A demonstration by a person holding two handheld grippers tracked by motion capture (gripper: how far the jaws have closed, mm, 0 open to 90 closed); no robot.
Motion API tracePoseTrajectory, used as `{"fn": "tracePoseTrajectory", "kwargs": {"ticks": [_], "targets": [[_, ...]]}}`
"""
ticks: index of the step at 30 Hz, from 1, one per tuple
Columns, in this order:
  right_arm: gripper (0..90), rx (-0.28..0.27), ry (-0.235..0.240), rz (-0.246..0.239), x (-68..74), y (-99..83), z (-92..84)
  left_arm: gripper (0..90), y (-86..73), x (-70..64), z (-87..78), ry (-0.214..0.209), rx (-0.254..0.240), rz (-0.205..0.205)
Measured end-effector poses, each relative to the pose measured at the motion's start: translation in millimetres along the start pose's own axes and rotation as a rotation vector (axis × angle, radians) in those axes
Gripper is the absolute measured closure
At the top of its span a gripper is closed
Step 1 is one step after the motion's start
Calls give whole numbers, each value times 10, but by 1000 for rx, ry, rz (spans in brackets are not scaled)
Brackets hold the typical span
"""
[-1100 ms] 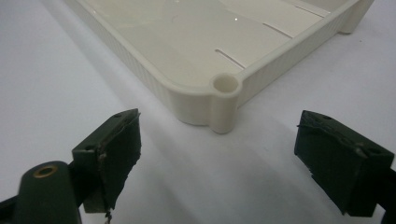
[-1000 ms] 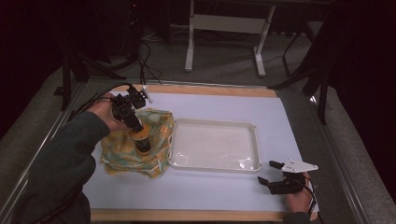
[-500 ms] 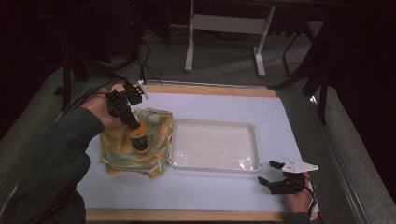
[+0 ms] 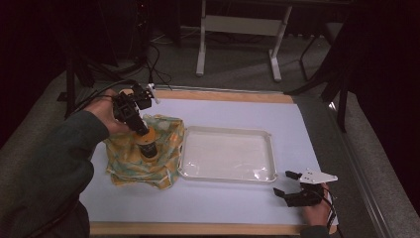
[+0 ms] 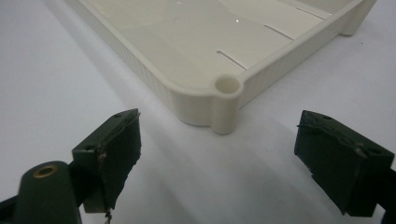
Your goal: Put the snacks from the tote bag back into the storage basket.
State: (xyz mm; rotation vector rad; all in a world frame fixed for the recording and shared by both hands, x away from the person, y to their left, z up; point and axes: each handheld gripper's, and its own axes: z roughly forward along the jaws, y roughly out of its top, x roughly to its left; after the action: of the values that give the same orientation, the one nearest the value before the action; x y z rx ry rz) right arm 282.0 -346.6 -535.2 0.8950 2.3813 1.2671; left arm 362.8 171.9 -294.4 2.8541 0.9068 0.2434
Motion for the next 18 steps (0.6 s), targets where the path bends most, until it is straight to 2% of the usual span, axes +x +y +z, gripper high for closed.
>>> {"fn": "tracePoseTrajectory", "kwargs": {"ticks": [10, 15, 18], "targets": [[143, 0, 2, -1, 0, 0, 1, 591, 22, -26, -125, 7, -25, 23], [143, 0, 3, 0, -1, 0, 2, 591, 32, -41, -171, 4, -24, 31], [143, 0, 3, -1, -2, 0, 2, 591, 38, -61, -192, -3, -21, 50]]}}
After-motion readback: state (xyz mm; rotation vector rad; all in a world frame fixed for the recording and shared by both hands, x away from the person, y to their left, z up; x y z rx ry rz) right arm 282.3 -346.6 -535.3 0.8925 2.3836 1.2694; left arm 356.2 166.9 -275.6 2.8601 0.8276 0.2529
